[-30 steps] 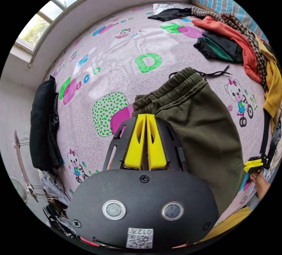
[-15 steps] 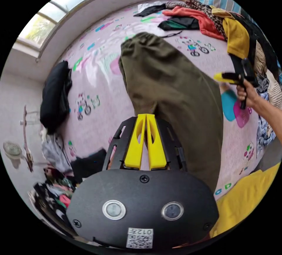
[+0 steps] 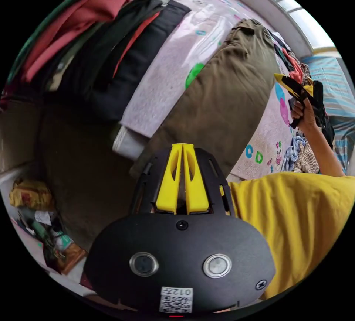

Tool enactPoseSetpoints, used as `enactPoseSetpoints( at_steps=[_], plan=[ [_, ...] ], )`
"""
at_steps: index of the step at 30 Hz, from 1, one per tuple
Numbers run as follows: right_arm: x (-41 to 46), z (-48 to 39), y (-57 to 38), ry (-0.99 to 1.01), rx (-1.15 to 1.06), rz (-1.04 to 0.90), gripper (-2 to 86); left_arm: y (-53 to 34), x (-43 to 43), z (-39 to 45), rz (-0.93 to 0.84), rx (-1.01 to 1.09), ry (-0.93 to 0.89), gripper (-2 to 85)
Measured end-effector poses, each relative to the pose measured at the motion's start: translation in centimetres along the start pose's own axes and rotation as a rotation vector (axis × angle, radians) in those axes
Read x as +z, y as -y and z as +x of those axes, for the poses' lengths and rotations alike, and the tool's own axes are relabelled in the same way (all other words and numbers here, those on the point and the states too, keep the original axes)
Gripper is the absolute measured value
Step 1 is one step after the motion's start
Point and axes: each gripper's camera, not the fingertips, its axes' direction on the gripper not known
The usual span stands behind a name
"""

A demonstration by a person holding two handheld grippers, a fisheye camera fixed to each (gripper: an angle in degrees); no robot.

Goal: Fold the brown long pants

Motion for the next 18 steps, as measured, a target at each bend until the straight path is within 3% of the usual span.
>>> enactPoseSetpoints(
  at_steps=[4, 6, 8, 10, 13, 18],
  plan=[
    [7.8, -2.5, 1.8, -0.22, 0.051, -0.267, 0.5, -6.9, -0.2, -5.7, 0.051, -0.16, -0.067, 0.9],
    [8.4, -2.9, 2.8, -0.206, 0.082, -0.271, 0.5, -10.6, -1.0, -8.8, 0.127, -0.285, -0.132, 1.5],
    [8.6, -3.2, 3.9, -0.18, 0.131, -0.284, 0.5, -14.5, -0.7, -12.4, 0.179, -0.438, -0.238, 2.4],
    [8.6, -5.6, 4.6, -0.202, 0.064, -0.28, 0.5, -18.7, 1.3, -16.1, 0.235, -0.54, -0.482, 5.8],
    [9.3, -9.2, 4.3, -0.17, -0.03, -0.316, 0.5, -21.3, 4.0, -18.4, 0.292, -0.577, -0.711, 10.9],
    [10.2, -14.1, 2.4, -0.052, -0.071, -0.324, 0.5, -22.5, 7.1, -20.6, 0.347, -0.573, -0.887, 14.2]
  ],
)
